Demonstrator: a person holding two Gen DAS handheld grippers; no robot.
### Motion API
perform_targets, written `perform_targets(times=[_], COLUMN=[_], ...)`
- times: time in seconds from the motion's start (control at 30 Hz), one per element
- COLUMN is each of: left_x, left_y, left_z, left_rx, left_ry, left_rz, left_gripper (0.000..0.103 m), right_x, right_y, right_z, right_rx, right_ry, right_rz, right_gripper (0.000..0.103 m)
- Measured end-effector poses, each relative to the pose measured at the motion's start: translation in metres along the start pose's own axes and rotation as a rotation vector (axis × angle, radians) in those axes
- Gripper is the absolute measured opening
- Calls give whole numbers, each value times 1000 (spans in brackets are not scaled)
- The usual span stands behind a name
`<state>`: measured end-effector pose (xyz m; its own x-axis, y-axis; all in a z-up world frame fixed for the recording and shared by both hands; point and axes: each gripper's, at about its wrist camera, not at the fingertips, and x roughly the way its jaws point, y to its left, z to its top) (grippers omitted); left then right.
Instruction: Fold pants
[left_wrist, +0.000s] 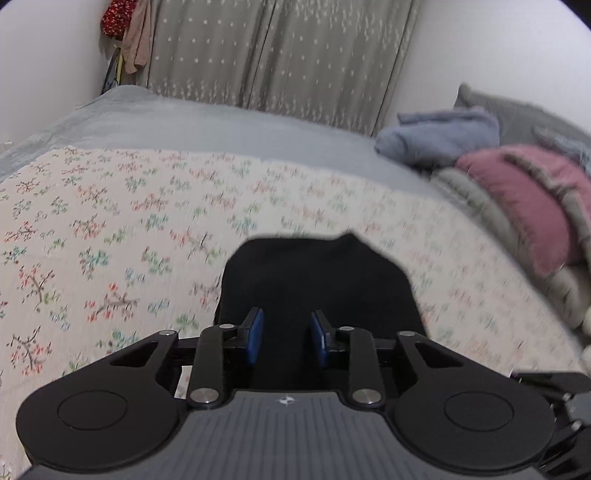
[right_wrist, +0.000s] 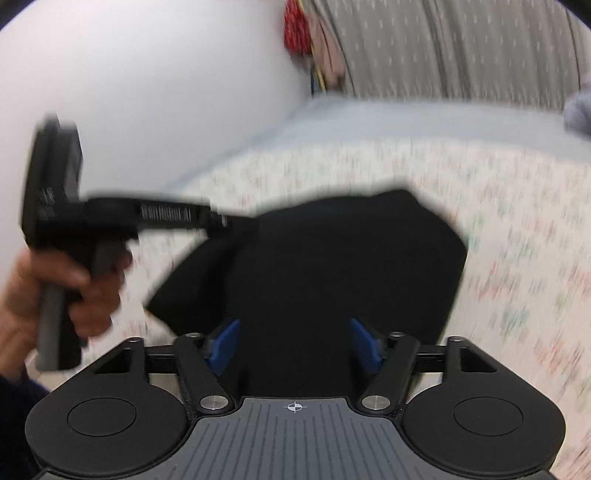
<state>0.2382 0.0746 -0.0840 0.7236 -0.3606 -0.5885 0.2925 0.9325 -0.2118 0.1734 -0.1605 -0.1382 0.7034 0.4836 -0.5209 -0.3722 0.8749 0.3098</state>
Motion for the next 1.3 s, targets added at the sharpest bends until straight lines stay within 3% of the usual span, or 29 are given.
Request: perform_targets(times=[0.2, 0.33, 0.6, 0.7, 0.83, 0.97, 1.07, 1.23, 1.3], left_x=[-3, -3, -8, -22, -31, -8, 5, 8, 7], left_y=[-3, -8, 0, 1, -10, -13, -11, -8, -4], left_z=[-16, -22, -17, -12, -10, -15, -20, -18, -15], left_rx=[32, 58, 22, -5, 10, 13, 26, 5, -11], left_ry=[13, 12, 15, -27, -75, 11, 62, 83, 79], left_rz=[26, 55, 10, -48, -96, -52, -1, -11, -29], left_gripper=[41, 42, 42, 43, 43, 42, 48, 49, 50], right_x=[28, 36, 22, -2, -12, 16, 50, 67, 65], right_y=[14, 22, 18, 6, -19, -60, -78, -60, -63], right_z=[-21, -33, -30, -9, 24, 37, 25, 13, 15], right_rx=[-77, -141, -112, -39, 15, 139, 198, 96, 102], right_ry=[88, 90, 76, -10, -131, -113, -45, -65, -57], right_rz=[-73, -117, -67, -8, -52, -47, -84, -159, -150], right_gripper=[56, 57, 58, 57, 63, 63, 63, 66, 66])
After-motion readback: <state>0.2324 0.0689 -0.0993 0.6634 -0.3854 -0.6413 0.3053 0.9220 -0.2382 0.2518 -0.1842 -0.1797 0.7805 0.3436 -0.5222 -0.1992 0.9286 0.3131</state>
